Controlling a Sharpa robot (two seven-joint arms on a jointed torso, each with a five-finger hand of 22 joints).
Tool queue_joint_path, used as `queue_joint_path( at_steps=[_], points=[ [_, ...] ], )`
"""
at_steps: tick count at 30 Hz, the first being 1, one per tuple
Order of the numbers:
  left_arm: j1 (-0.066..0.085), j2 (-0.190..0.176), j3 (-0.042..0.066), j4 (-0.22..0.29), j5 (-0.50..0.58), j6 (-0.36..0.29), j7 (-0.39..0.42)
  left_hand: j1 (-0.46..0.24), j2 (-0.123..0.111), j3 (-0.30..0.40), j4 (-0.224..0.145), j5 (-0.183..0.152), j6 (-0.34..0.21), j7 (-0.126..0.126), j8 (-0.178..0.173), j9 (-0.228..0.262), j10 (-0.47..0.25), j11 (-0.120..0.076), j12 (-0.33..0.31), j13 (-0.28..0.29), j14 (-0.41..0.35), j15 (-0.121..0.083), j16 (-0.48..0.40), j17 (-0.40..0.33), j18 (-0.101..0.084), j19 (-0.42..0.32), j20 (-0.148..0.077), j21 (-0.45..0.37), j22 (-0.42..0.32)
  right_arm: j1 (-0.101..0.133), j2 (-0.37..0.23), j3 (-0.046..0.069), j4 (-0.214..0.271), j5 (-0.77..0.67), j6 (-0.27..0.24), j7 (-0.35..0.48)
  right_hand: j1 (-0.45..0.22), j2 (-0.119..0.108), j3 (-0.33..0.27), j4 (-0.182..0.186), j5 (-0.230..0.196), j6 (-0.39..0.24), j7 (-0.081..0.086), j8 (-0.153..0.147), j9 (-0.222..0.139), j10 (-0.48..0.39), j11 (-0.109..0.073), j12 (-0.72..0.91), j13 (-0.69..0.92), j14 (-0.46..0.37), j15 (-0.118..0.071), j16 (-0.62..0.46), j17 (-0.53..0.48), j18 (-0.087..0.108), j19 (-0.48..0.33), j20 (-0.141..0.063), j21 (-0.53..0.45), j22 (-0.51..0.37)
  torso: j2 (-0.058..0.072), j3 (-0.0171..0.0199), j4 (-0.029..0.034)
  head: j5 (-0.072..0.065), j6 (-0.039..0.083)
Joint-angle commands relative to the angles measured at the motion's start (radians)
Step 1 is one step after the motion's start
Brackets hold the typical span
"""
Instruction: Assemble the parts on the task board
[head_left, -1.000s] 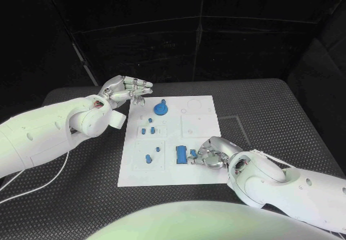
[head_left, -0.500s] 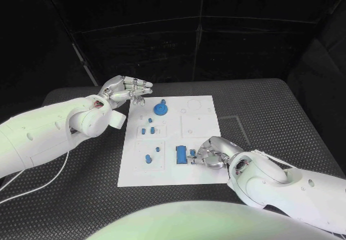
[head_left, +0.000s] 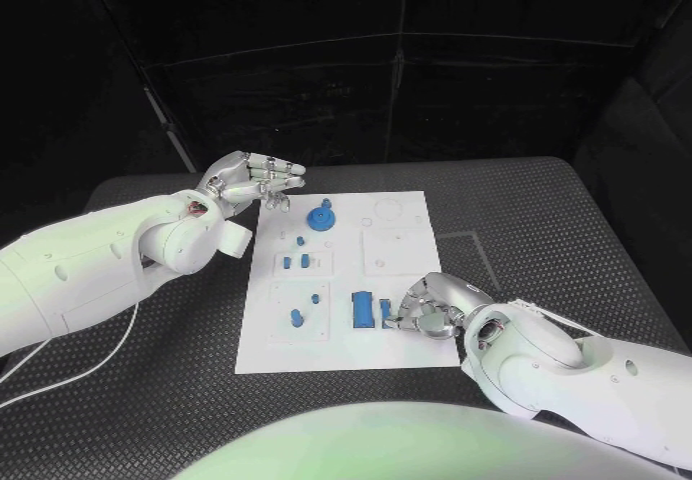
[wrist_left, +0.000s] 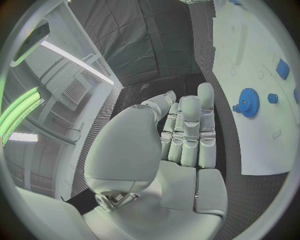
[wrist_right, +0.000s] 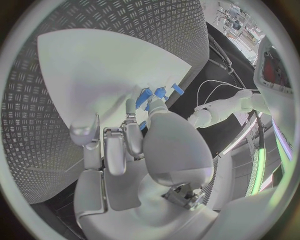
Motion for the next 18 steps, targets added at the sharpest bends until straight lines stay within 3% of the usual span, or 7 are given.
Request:
queue_joint_path(
  at_steps=[1,18],
  points=[
    [0.001,0.001,0.001,0.000,0.005,0.010,0.003,-0.009,0.005,-0.005,-0.002,-0.004,-0.004,0.003,0.001,-0.001,-0.006,0.002,0.004,0.000,-0.008,0.001,-0.003,-0.001,0.014,0.003,0.004,-0.004,-0.001,0.001,-0.002,0.000,0.005,-0.012,0.024,0.021,0.011,0.001,-0.002,-0.005,-0.009,-0.001,0.007,-0.004,0.001,-0.001,0.007,0.003,0.019,0.090,0.001,0.002,0.175,-0.016,-0.002,0.007,-0.005,0.000,0.001,-0.0003,-0.0004,0.002,0.000],
    [0.001,0.000,0.001,0.002,0.005,0.010,0.001,-0.008,0.005,-0.004,-0.003,-0.004,-0.005,0.003,0.001,-0.001,-0.007,0.002,0.004,0.000,-0.009,0.002,-0.005,-0.004,0.014,0.003,0.004,-0.004,-0.001,0.001,0.007,0.000,-0.014,-0.013,0.033,0.014,0.004,0.012,-0.014,0.010,-0.021,0.002,0.007,-0.004,0.001,-0.001,0.008,0.003,0.020,0.090,0.002,0.003,0.176,-0.016,-0.001,0.008,-0.004,0.002,0.002,-0.0003,0.0003,0.003,0.000]
  ],
)
